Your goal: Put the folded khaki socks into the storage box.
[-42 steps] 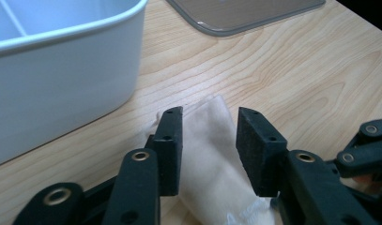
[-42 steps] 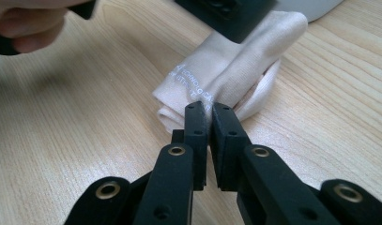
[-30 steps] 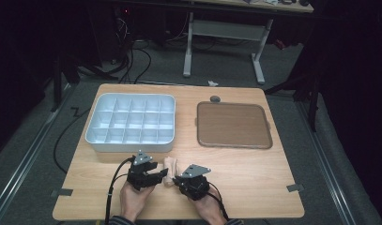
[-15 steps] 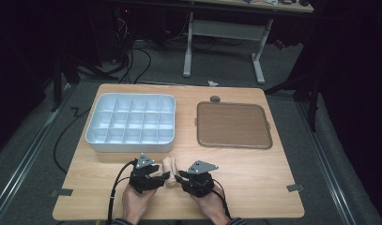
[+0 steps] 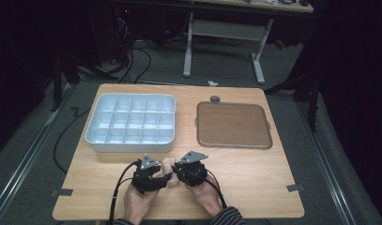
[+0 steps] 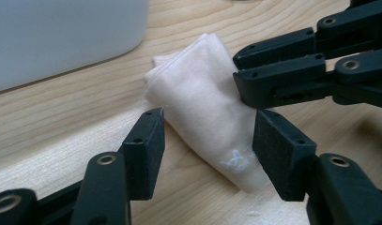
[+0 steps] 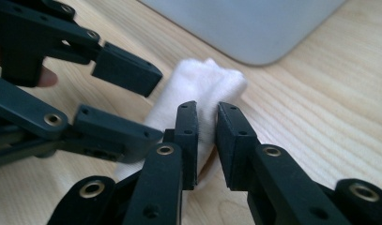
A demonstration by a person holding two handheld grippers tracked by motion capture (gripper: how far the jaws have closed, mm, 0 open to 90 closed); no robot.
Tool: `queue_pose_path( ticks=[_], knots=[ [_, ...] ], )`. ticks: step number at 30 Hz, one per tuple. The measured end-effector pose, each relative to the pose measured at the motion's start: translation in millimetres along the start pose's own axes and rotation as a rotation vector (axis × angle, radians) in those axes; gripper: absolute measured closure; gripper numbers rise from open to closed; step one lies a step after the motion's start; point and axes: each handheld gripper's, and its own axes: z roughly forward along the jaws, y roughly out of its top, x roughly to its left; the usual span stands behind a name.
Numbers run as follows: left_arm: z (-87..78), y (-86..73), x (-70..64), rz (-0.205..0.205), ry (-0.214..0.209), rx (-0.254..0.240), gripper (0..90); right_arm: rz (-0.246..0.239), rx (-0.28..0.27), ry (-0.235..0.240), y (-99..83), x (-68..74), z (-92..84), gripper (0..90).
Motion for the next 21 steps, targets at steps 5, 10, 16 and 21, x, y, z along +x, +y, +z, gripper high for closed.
queue_pose_path(
  ticks=[5,10,16,21],
  knots=[
    [4.5,1.6,2.3,-0.008,0.008,0.01,44.5,0.01,0.003,0.006,-4.3,-4.3,1.0,78.5],
    [8.6,4.9,5.4,0.005,0.016,0.025,44.5,0.033,0.008,0.011,-9.9,-7.6,1.7,78.0],
    [11.3,7.1,10.0,0.007,0.022,0.035,42.5,0.053,-0.002,0.015,-13.3,-8.4,4.0,78.0],
    [9.9,8.6,9.7,0.026,0.023,0.033,43.3,0.062,-0.016,0.014,-13.0,-8.8,3.2,73.0]
  ],
)
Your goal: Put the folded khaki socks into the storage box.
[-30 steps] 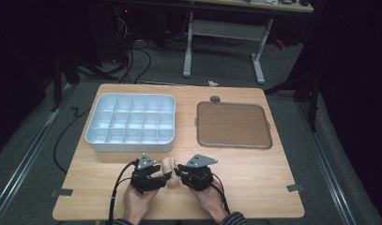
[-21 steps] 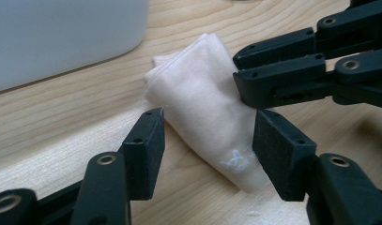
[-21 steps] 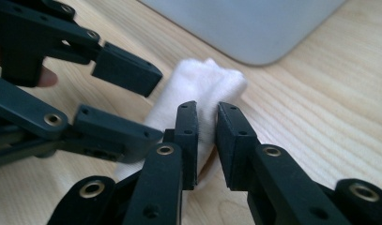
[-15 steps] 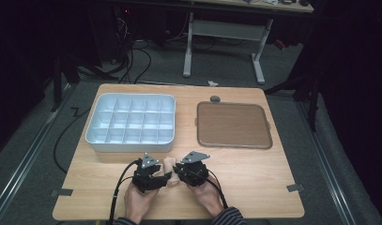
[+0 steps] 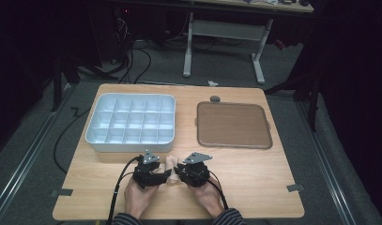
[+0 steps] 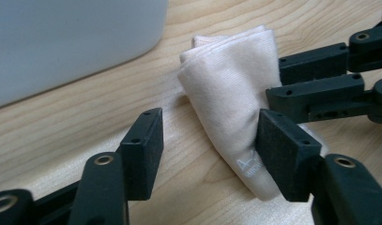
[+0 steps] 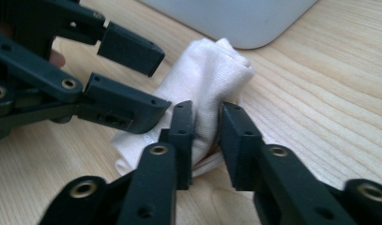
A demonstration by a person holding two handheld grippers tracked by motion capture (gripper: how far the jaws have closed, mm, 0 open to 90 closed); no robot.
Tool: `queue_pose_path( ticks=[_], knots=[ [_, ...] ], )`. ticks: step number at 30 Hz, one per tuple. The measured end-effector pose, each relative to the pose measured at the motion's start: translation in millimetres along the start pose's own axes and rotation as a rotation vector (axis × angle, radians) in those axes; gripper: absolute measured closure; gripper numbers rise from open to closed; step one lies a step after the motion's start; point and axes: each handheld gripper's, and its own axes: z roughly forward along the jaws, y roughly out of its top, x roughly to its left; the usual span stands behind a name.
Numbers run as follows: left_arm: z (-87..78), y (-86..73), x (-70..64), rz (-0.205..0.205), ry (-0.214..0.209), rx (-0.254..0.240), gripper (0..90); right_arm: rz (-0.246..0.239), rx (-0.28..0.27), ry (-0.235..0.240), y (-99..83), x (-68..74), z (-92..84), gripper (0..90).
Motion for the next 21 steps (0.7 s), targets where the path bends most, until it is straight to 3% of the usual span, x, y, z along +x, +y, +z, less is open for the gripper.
queue_pose_path(
  ticks=[7,14,21],
  knots=[
    [-9.4,2.7,2.5,0.003,-0.028,-0.059,36.7,0.018,-0.074,-0.015,2.0,-1.9,-15.9,67.2],
    [-8.4,10.9,5.1,-0.041,-0.064,-0.042,31.7,0.024,-0.099,-0.027,0.4,-8.9,-32.3,64.4],
    [-4.5,17.4,6.3,-0.087,-0.067,-0.035,29.9,0.052,-0.099,-0.052,-12.3,-24.5,-46.9,60.6]
  ],
)
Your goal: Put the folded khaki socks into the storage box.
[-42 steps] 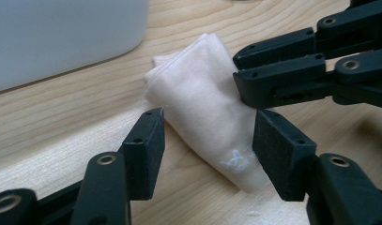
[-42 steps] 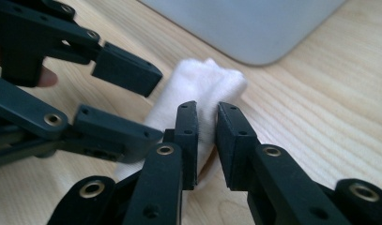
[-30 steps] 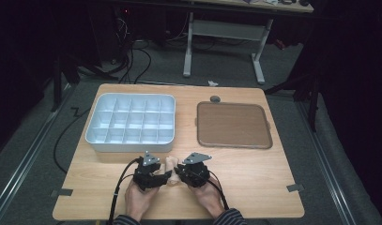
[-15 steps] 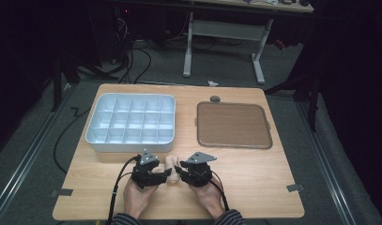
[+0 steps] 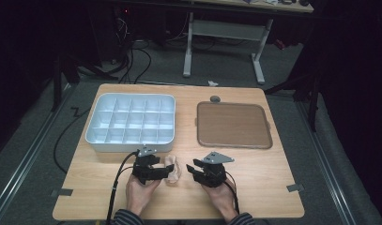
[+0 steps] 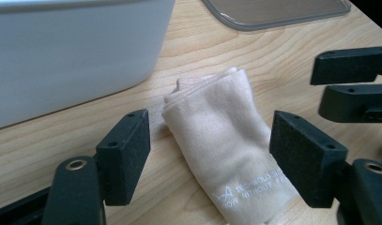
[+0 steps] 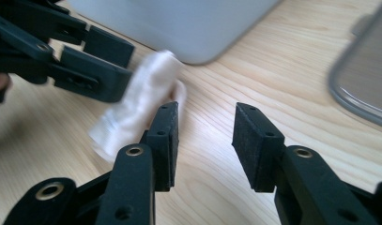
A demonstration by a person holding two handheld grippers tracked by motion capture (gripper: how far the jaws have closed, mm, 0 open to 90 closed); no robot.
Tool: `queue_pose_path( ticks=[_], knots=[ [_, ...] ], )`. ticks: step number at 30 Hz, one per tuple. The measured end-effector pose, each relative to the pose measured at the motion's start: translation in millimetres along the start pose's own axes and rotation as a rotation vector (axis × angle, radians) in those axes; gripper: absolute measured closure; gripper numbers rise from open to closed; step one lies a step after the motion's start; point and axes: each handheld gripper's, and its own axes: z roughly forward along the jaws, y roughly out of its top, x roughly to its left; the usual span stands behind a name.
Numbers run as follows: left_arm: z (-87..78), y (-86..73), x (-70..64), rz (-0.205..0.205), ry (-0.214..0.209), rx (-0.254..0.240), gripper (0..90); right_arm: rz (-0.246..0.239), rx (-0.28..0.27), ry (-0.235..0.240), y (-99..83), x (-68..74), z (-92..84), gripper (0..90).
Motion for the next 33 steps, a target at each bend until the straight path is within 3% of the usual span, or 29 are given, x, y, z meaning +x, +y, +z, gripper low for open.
queue_pose_path(
  ticks=[8,14,17,22,27,30,33],
  knots=[
    [12.1,1.9,-1.0,-0.015,-0.007,0.033,35.3,0.044,0.007,-0.09,-18.0,-29.8,-20.6,55.7],
    [19.3,0.4,-0.4,-0.015,-0.011,0.062,43.9,0.07,0.021,-0.205,-35.1,-58.0,-38.1,53.8],
    [20.7,-0.1,0.1,-0.018,-0.019,0.07,46.5,0.089,0.034,-0.239,-42.3,-68.4,-43.2,53.1],
    [23.2,-0.5,1.2,-0.018,-0.039,0.077,52.1,0.086,0.063,-0.303,-51.3,-83.2,-49.1,51.4],
    [23.7,-1.0,1.1,-0.009,-0.051,0.082,57.3,0.109,0.074,-0.346,-57.0,-93.2,-52.2,48.4],
    [23.6,-0.7,1.1,-0.005,-0.058,0.086,60.8,0.161,0.075,-0.335,-57.6,-99.6,-53.9,45.0],
    [23.0,0.4,0.5,0.009,-0.06,0.092,64.9,0.173,0.08,-0.342,-57.5,-102.9,-54.1,42.4]
  ],
)
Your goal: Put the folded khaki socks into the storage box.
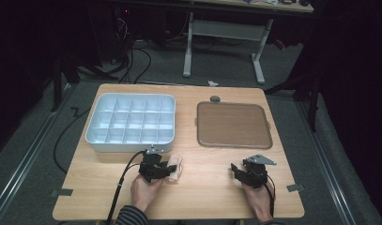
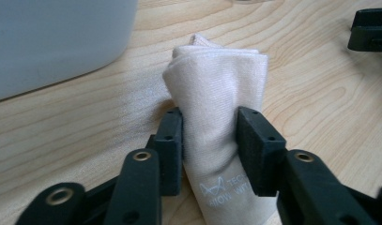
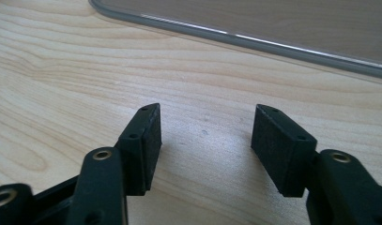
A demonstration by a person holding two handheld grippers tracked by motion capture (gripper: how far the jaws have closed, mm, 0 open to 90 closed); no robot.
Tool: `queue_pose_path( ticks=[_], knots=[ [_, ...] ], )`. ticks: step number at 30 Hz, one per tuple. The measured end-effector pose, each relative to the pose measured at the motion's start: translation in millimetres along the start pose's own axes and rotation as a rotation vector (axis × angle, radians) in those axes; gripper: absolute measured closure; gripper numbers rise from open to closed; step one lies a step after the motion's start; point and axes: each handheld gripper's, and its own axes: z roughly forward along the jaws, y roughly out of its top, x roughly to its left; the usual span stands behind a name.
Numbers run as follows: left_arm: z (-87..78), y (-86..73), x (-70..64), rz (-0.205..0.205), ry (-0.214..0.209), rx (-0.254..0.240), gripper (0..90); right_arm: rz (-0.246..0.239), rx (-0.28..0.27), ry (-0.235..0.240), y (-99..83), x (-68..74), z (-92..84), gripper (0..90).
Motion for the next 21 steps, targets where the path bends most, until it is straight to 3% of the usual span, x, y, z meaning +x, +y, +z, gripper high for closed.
queue_pose_path(
  ticks=[11,16,21],
  knots=[
    [-1.8,0.8,-1.5,0.025,-0.001,-0.001,73.0,-0.035,0.018,-0.043,1.5,2.6,2.7,35.0],
    [-3.5,1.6,-5.6,0.073,0.005,0.002,74.1,-0.035,0.021,-0.037,1.5,2.7,2.8,33.1],
    [-7.4,2.5,-4.8,0.077,-0.004,-0.008,74.8,-0.041,0.022,-0.04,1.5,2.8,2.8,33.1]
  ],
)
